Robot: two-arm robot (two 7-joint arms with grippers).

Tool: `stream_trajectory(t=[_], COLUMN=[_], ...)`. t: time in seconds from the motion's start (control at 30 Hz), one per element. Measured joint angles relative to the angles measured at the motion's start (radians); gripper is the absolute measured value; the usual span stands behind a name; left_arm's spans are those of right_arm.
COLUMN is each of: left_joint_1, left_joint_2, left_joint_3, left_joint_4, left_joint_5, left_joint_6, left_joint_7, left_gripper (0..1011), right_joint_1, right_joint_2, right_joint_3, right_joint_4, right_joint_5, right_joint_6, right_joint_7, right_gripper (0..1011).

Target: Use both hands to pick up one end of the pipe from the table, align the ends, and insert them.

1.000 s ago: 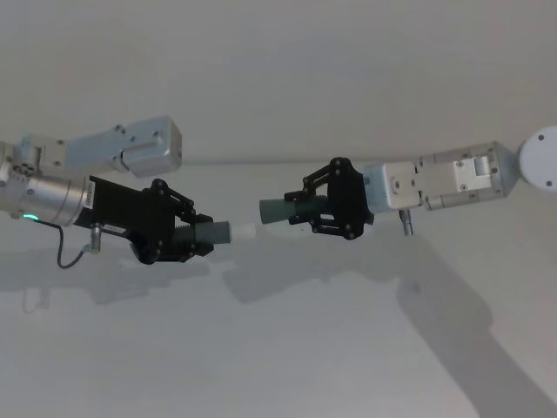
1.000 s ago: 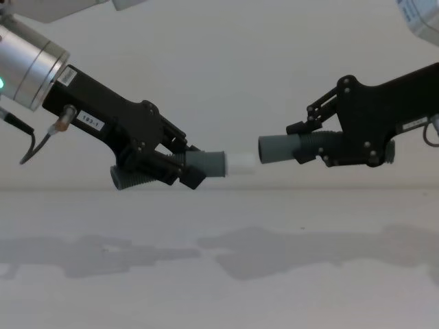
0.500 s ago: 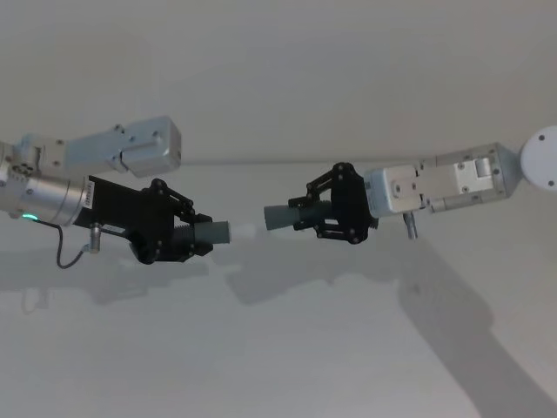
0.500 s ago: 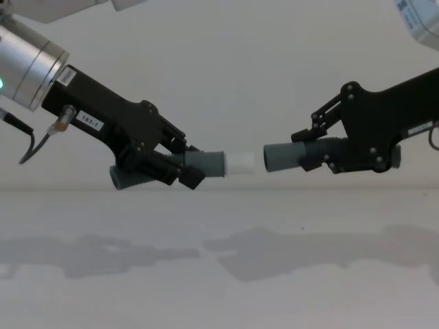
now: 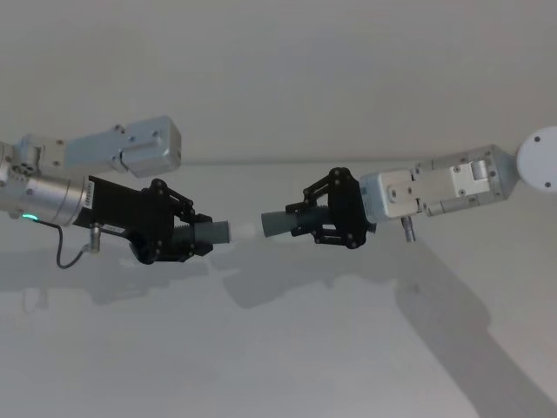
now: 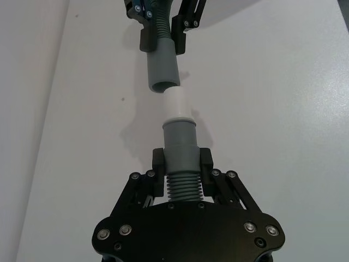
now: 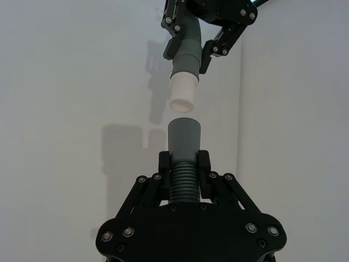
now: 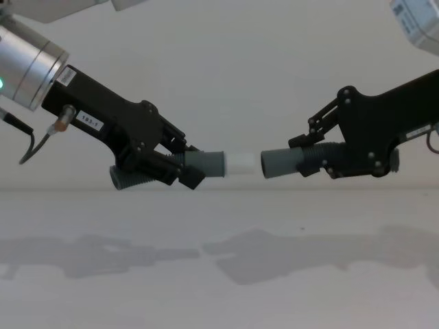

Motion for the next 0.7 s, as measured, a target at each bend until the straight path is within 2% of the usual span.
stream_trajectory(t=[0.7], left_joint_1=[0.000], left_joint_2=[0.000], left_joint_3=[0.000], left_joint_4=[0.000], left_joint_5=[0.000], left_joint_6=[0.000], left_joint_7=[0.000], left_gripper=[336], right_joint_1=[-0.021], right_joint_2=[0.021], right_joint_3=[0.007], right_joint_4=[-0.068], right_joint_5=[-0.008], right_joint_6=[0.065], right_joint_7=[-0.019], right_gripper=[264])
